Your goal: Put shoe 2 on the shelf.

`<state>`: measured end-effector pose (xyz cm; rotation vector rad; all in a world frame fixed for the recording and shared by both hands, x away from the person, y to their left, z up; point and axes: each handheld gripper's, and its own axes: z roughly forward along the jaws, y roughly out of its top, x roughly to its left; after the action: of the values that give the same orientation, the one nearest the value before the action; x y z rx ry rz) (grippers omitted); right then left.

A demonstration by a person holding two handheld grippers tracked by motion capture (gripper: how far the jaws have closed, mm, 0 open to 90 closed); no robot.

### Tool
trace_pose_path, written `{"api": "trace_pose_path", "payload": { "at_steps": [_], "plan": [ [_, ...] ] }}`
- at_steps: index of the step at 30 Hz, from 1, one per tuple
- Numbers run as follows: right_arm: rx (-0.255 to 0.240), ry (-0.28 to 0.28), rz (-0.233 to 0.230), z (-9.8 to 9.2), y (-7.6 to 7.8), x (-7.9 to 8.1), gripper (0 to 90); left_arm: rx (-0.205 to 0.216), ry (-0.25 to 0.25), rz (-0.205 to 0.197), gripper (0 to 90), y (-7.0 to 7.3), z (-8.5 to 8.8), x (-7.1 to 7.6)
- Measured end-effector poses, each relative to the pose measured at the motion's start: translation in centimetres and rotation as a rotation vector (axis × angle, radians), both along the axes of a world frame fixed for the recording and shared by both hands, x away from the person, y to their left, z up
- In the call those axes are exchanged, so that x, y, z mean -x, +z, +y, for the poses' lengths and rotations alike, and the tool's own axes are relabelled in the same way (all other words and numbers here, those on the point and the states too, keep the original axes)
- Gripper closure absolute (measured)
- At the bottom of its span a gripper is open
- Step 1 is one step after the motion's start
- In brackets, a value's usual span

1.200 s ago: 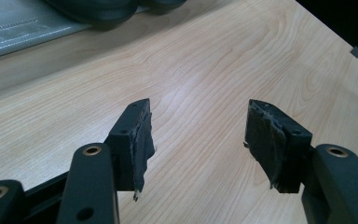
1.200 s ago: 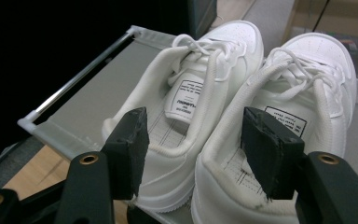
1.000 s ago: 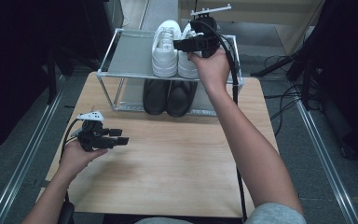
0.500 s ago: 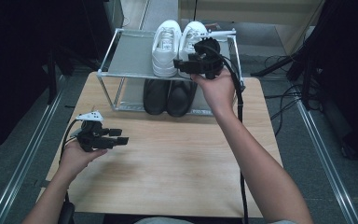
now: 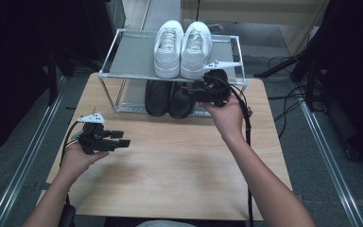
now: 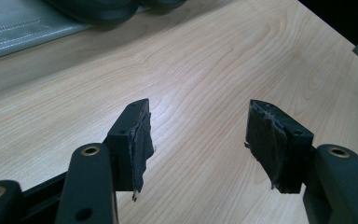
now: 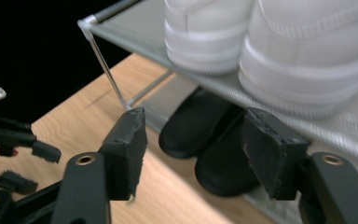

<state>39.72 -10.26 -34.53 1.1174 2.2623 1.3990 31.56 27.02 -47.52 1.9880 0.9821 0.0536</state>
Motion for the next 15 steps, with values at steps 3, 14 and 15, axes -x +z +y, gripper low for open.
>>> {"api": "trace_pose_path", "payload": {
  "at_steps": [3,14,15],
  "plan": [
    [-0.016,-0.002,0.026,-0.8,-1.2,0.6,42.5,0.008,-0.004,0.003,40.6,0.0,-0.1,-0.1],
    [0.002,0.019,0.027,-3.4,-5.8,2.8,39.7,-0.010,-0.006,-0.003,39.3,-0.2,-0.3,-0.1],
    [0.001,0.022,0.027,-3.6,-6.2,2.9,40.2,-0.006,-0.005,0.001,39.2,-0.2,-0.3,-0.1]
  ]
}}
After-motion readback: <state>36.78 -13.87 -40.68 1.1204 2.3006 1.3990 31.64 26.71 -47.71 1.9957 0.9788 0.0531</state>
